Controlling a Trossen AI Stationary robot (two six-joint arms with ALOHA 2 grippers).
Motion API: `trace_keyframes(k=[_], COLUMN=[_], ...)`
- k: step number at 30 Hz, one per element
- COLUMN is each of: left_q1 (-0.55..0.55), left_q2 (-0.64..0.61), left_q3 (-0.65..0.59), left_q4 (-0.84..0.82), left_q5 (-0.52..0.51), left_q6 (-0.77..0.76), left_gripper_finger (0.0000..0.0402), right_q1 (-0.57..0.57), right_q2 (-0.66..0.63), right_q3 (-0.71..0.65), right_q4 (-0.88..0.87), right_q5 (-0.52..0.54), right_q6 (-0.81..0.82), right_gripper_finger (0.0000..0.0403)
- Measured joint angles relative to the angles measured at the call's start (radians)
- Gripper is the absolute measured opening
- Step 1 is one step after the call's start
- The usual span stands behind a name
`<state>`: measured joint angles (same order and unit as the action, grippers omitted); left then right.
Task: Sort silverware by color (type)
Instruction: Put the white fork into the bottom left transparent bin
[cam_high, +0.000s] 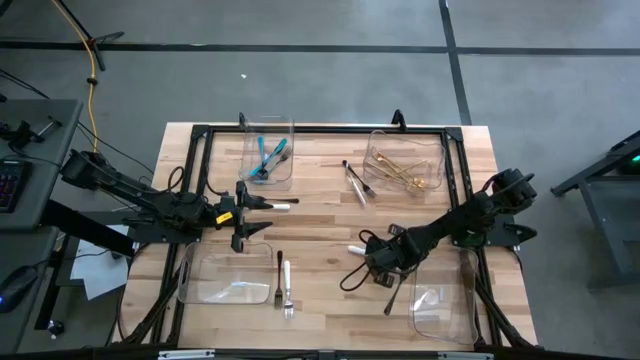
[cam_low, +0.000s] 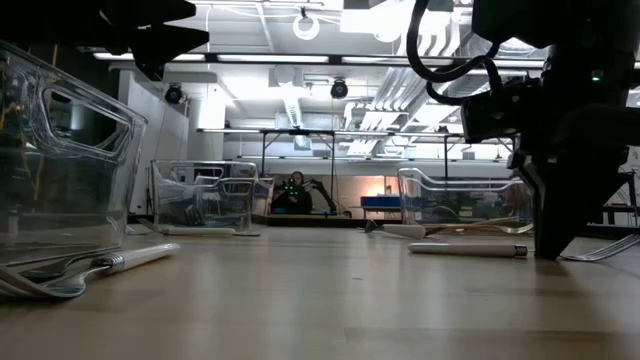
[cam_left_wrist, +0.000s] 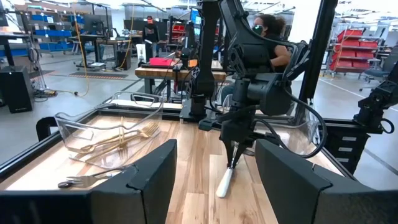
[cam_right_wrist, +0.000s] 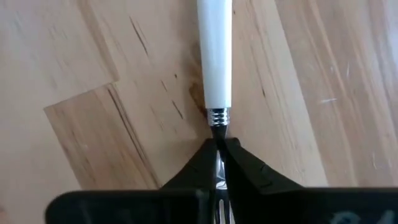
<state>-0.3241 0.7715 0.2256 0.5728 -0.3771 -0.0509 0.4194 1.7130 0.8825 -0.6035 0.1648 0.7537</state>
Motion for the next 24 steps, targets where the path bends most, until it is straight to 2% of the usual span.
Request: trace_keyframes(k=[15, 19, 24], left_q1=[0.0, 0.0, 0.0], left_q2=[0.0, 0.0, 0.0], left_q3=[0.0, 0.0, 0.0], left_q4=[0.0, 0.0, -0.001], left_q5=[0.0, 0.0, 0.0], left_q6=[0.0, 0.001, 0.001], left_gripper_finger=[0.0211, 0.0211, 0.0211], right_q1=[-0.001, -0.002, -0.001], right_q2=[0.002, -0.007, -0.076], right_q3=[0.019, 0.05, 0.074], right_q4=[-0.015, -0.029, -0.02], right_q5=[0.019, 0.094, 0.173], right_q6=[0.015, -0.03, -0.048], right_gripper_finger=[0.0004, 0.0003, 0.0003])
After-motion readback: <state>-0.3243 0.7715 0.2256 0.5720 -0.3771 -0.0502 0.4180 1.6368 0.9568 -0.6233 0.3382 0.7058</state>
